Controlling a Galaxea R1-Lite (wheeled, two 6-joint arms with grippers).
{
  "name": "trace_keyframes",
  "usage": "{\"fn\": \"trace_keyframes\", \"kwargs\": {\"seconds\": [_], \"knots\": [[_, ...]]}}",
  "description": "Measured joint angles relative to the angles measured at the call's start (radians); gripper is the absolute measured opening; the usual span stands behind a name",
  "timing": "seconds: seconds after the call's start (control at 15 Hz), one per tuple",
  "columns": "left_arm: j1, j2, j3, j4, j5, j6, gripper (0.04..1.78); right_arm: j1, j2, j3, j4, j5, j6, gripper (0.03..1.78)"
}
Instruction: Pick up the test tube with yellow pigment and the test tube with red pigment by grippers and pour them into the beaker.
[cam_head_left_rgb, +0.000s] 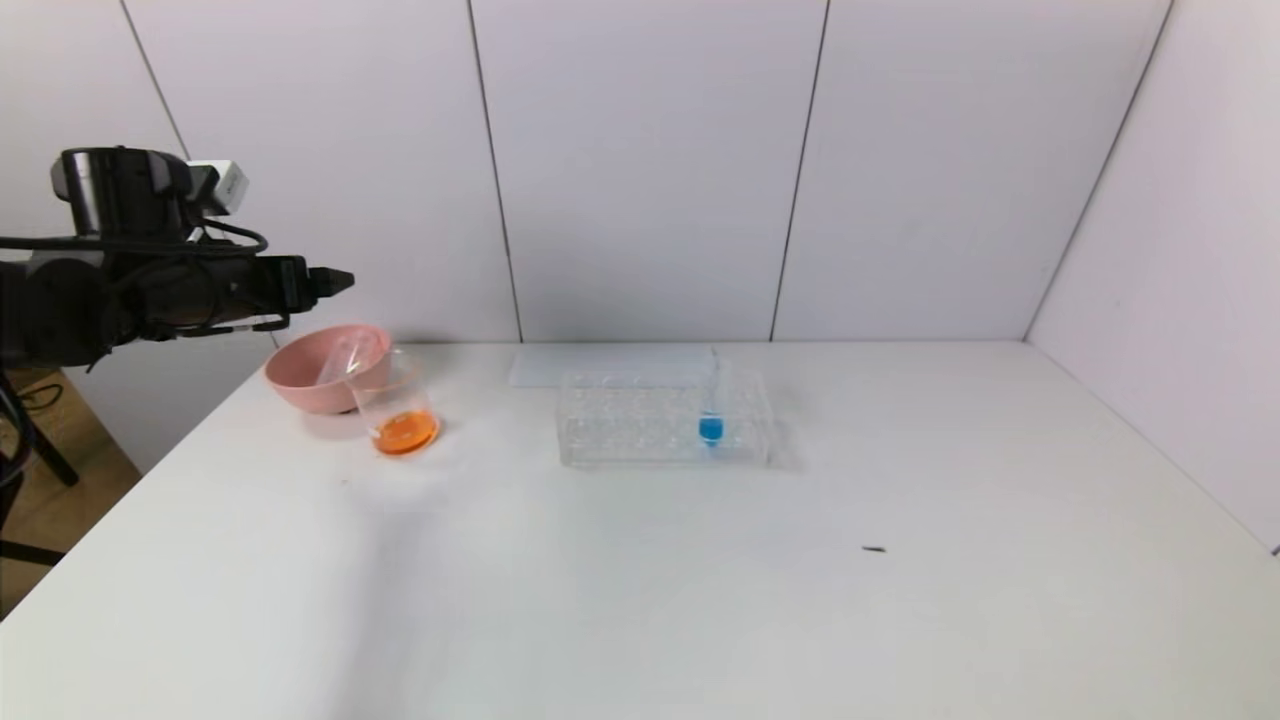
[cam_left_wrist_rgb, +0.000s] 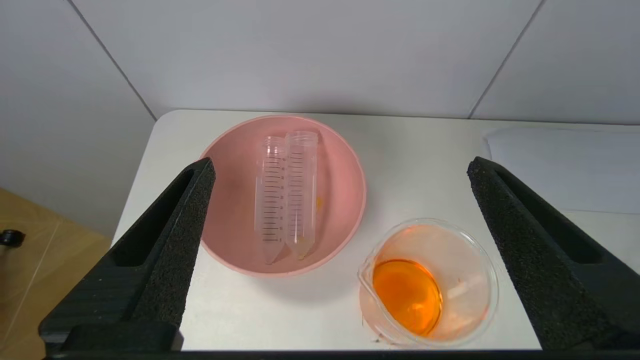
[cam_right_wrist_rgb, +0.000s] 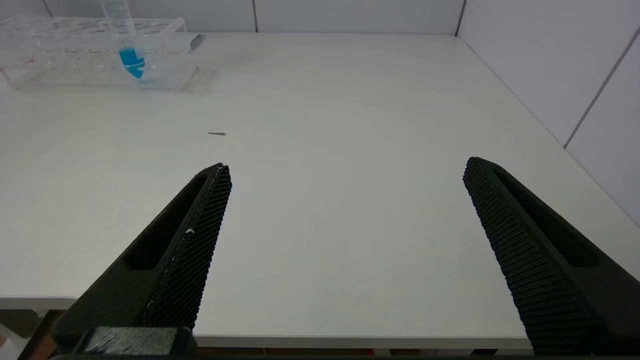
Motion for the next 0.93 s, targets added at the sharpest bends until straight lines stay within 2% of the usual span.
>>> {"fn": "trace_keyframes", "kwargs": {"seconds": [0.6,0.93], "knots": [[-0.092,-0.324,0.21,0.0,0.013,0.041,1.76,0.0,0.0,0.0,0.0,0.0,0.0,1.7],[-0.108,-0.498,0.311,0.001,0.015,0.044,1.76,0.0,0.0,0.0,0.0,0.0,0.0,1.7]]}}
